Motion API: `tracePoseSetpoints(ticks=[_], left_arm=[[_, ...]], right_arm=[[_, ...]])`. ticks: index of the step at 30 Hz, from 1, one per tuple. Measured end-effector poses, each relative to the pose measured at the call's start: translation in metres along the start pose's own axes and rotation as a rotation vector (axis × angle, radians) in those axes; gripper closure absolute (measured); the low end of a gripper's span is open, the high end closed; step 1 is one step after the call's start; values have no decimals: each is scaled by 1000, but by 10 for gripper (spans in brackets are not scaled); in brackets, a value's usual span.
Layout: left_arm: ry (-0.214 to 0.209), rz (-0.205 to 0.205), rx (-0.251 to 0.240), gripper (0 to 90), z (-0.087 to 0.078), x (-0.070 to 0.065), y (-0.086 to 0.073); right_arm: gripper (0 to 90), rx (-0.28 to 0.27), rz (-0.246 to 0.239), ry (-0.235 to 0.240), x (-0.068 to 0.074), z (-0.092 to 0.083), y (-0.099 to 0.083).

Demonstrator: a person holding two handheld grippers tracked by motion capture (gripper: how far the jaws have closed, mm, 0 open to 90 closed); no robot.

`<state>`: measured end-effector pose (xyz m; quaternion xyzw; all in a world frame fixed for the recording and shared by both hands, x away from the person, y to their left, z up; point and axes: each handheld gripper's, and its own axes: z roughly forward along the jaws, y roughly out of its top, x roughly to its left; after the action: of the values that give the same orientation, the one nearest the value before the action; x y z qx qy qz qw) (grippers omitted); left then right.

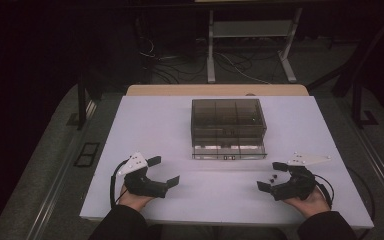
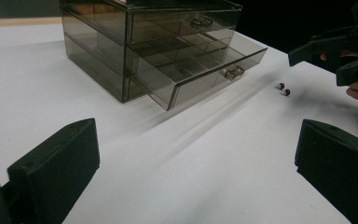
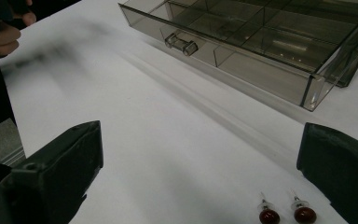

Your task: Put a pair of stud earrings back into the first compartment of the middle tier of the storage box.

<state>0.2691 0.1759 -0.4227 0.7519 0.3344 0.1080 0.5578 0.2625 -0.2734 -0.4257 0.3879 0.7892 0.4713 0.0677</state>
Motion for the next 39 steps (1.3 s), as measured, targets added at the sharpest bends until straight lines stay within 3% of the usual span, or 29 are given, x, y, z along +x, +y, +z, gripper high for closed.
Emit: tracePoseSetpoints(ticks=[19,28,39], left_arm=[[5,-12,-1,0,0,1,-1],[10,-19,-9,0,-2,1,0],[12,-27,-16,0,-2,0,-1]], right_arm=[[0,23,-6,-5,3,-1,2],[0,50,-20,-20,5,-9,17],[0,100,-37,-45,-9,-20,37]])
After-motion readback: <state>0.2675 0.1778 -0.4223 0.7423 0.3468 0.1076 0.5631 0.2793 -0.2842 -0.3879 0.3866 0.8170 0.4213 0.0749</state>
